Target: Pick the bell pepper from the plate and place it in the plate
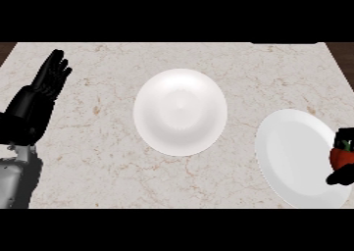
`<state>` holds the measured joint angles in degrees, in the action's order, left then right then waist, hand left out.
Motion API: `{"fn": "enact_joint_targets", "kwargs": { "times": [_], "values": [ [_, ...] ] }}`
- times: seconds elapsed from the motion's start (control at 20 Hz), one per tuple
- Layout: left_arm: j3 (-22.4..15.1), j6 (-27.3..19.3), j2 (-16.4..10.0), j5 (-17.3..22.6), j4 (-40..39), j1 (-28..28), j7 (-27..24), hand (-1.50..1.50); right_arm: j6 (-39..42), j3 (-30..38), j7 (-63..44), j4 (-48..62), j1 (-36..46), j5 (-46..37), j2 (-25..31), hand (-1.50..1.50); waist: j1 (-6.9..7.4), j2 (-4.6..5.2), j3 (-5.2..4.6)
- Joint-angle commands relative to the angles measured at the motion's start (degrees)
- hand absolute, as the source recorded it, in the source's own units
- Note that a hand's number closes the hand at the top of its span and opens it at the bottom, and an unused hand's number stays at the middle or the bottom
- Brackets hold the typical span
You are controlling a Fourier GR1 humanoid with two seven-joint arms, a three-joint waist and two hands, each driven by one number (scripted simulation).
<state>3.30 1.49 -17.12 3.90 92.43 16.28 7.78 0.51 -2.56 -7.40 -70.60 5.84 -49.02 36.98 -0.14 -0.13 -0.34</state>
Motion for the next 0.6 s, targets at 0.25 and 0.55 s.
{"fn": "enact_joint_targets", "kwargs": {
  "times": [0.25,0.55],
  "values": [
    [1.58,2.65,-0.5,0.75,0.13,-3.32,-1.88,0.0,1.7,5.09,2.81,-17.09,-4.65,7.06,-0.62,1.5,-0.63,-0.21,0.27],
    [0.71,1.45,0.14,0.04,3.98,-4.31,0.76,0.0,3.85,6.48,5.59,-30.04,-3.54,16.38,-4.24,1.5,-0.39,-0.43,0.32]
  ]
}}
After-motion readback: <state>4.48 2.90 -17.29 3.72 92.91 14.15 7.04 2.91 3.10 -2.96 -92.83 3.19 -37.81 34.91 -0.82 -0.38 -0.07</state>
